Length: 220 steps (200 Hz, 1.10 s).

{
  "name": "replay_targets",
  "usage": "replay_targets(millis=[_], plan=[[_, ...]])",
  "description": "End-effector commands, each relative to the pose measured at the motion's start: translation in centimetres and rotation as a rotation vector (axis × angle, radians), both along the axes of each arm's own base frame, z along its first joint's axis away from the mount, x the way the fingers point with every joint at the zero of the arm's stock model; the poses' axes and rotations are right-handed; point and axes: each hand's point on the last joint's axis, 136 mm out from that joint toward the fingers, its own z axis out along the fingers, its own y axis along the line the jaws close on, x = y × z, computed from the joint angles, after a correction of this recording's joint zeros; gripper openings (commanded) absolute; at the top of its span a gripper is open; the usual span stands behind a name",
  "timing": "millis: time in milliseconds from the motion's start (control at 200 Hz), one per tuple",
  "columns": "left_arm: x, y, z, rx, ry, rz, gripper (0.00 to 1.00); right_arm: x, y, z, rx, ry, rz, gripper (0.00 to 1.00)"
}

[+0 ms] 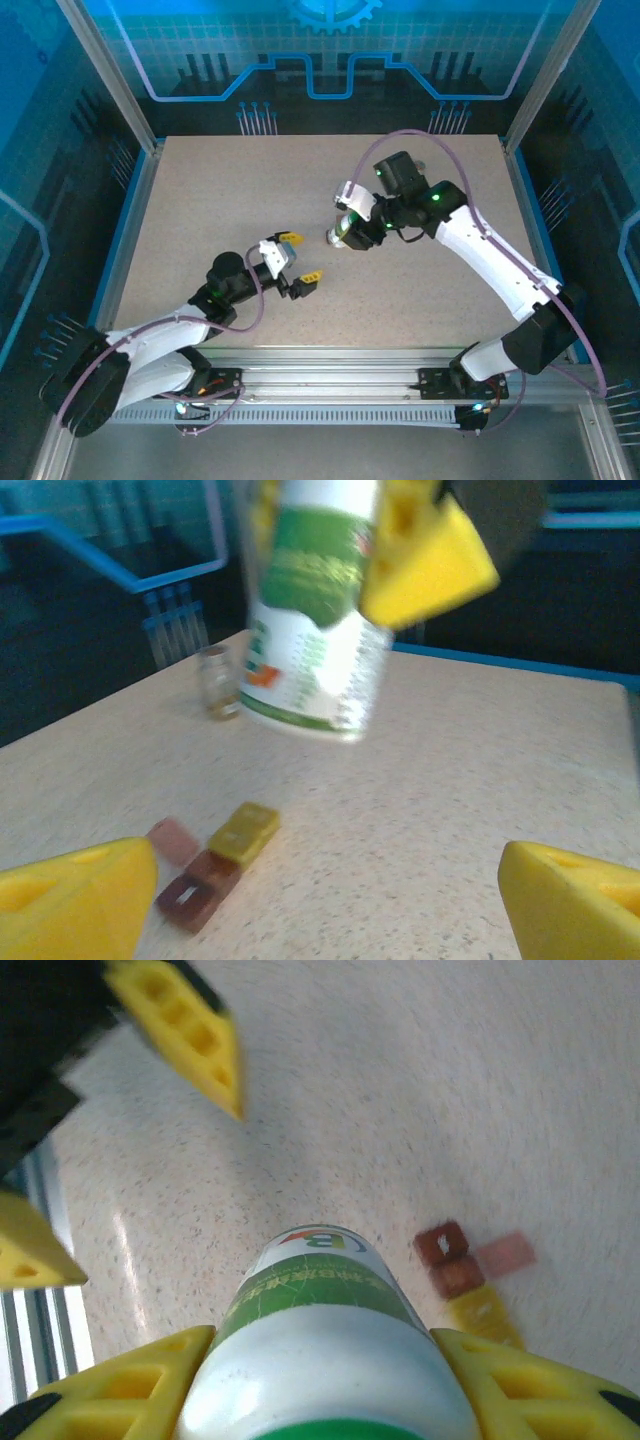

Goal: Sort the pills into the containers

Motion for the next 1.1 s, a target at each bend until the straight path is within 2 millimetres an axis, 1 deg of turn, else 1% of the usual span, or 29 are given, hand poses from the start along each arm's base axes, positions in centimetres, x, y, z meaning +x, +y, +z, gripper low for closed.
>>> replay_targets(millis=[0, 90, 175, 245, 390, 565, 670, 770, 835, 911, 1096], plan=[[-2.7, -1.9, 3.2, -0.025, -0.231, -0.219, 0.91, -5.5, 0.8, 1.3, 0.067, -0.073, 0.439, 0.35], [-3.3, -2.7, 3.1, 0.002, -0.222, -0.302, 0.91, -7.3, 0.7, 1.8, 0.096, -0.160, 0.592, 0.37], [-3.6, -3.3, 3.0, 0.020, -0.191, -0.355, 0.91, -7.9, 0.7, 2.4, 0.119, -0.209, 0.634, 0.37], [-3.5, -3.6, 3.1, 0.019, -0.174, -0.372, 0.91, -8.4, 0.8, 2.4, 0.121, -0.229, 0.666, 0.37], [-3.5, -4.3, 3.7, -0.004, -0.140, -0.411, 0.90, -9.0, 1.2, 1.5, 0.088, -0.255, 0.699, 0.36], [-3.0, -5.4, 3.5, 0.009, -0.082, -0.440, 0.86, -9.3, 1.5, 1.1, 0.057, -0.285, 0.729, 0.37], [-3.0, -6.0, 3.7, 0.016, -0.069, -0.458, 0.80, -9.3, 1.6, 0.8, 0.023, -0.306, 0.741, 0.37], [-3.4, -6.6, 3.1, 0.043, -0.059, -0.484, 0.76, -9.0, 1.6, 0.5, 0.007, -0.318, 0.742, 0.37], [-3.7, -6.9, 2.9, 0.060, -0.058, -0.502, 0.71, -8.8, 1.6, 0.3, -0.004, -0.321, 0.738, 0.37], [-4.2, -7.2, 2.8, 0.071, -0.077, -0.518, 0.62, -8.6, 1.6, 0.1, -0.011, -0.318, 0.735, 0.37], [-4.5, -7.3, 2.7, 0.086, -0.116, -0.514, 0.50, -8.5, 1.6, -0.3, -0.014, -0.306, 0.732, 0.37]])
